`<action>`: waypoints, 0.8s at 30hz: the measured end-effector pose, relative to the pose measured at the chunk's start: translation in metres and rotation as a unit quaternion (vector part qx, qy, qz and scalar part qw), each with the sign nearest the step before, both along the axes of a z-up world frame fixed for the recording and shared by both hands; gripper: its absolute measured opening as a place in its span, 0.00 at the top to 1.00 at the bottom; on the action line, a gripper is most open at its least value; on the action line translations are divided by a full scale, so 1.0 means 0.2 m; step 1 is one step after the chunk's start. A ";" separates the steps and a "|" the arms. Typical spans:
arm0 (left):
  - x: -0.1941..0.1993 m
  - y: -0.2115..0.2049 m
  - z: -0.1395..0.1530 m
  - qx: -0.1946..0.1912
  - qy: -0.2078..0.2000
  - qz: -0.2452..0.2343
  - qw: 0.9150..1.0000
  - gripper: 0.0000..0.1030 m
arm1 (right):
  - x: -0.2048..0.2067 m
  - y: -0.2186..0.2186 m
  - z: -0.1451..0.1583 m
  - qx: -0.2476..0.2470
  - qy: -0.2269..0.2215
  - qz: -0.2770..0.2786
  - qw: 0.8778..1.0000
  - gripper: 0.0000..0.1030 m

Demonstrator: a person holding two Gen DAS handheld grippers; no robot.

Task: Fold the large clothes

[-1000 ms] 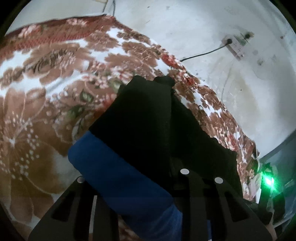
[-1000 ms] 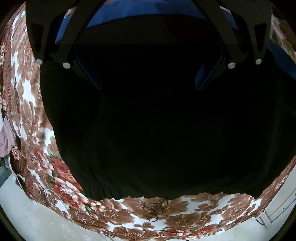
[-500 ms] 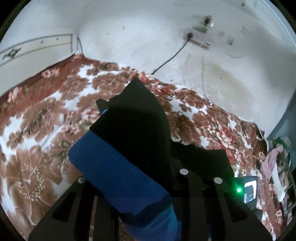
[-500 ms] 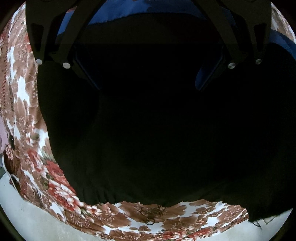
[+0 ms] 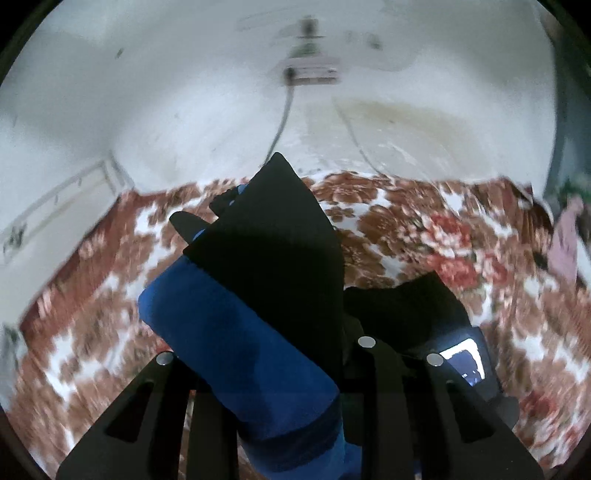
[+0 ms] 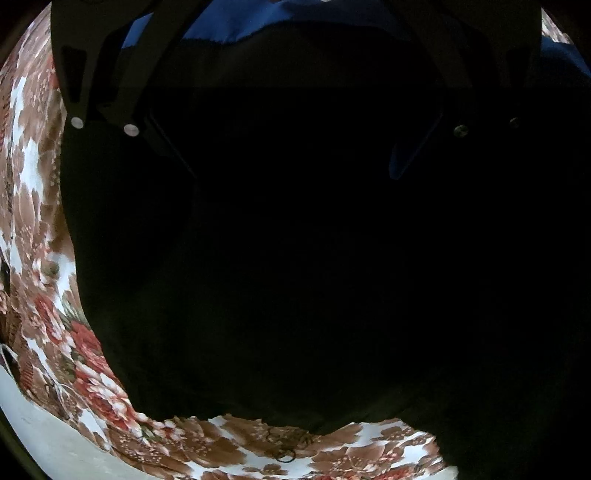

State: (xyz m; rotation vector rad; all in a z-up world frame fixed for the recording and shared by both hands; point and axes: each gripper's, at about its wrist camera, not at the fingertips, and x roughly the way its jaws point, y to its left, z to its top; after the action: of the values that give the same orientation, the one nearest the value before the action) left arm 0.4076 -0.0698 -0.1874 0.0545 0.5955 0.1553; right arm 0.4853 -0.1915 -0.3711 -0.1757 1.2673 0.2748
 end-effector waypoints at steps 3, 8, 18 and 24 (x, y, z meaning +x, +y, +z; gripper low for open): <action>0.03 -0.15 0.02 0.048 -0.002 -0.021 0.999 0.78 | 0.01 -0.11 0.07 0.051 0.007 0.006 0.999 0.04; 0.09 -0.41 -0.01 0.104 0.010 -0.053 0.993 0.78 | 0.01 -0.58 0.30 0.068 -0.061 -0.083 0.992 0.05; 0.17 -1.08 -0.52 0.348 0.106 -0.161 0.917 0.77 | 0.08 -1.24 0.19 0.011 -0.021 -0.151 0.988 0.05; 0.09 -1.29 -0.82 0.459 0.147 -0.205 0.852 0.76 | 0.03 -1.38 0.13 0.022 -0.006 -0.166 0.986 0.05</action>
State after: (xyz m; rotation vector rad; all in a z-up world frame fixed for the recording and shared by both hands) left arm 0.4252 -0.3271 -0.3522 1.1520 0.7574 0.0001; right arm 0.4908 -0.4678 -0.3442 0.0733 1.2549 0.0135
